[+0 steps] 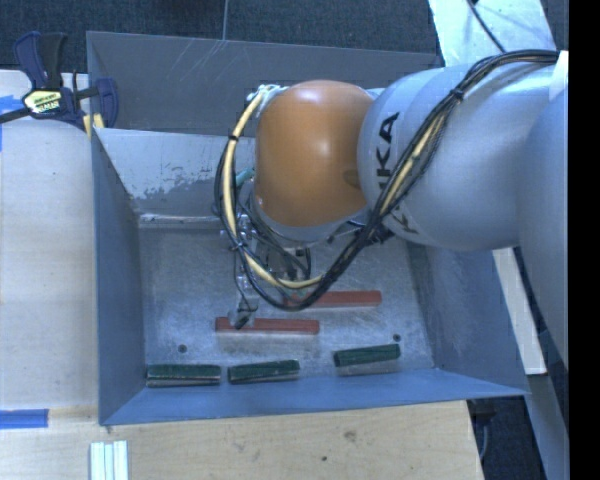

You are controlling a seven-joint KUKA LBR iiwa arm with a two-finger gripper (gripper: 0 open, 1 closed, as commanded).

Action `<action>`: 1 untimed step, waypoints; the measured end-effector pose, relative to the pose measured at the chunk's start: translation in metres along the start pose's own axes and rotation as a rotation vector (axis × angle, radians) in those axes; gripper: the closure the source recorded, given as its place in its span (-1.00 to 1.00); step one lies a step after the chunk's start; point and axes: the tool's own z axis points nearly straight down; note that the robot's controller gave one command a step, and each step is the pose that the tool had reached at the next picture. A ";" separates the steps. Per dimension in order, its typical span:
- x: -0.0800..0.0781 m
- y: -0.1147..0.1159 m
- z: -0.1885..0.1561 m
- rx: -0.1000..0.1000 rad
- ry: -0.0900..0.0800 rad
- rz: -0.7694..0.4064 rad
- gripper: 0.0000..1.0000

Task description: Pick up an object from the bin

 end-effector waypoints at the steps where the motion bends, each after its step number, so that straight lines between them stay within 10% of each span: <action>1: 0.013 -0.082 0.121 0.002 -0.001 -0.088 -1.00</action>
Offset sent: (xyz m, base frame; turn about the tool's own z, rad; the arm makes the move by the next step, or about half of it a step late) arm -0.0119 -0.0775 -0.1166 -0.0925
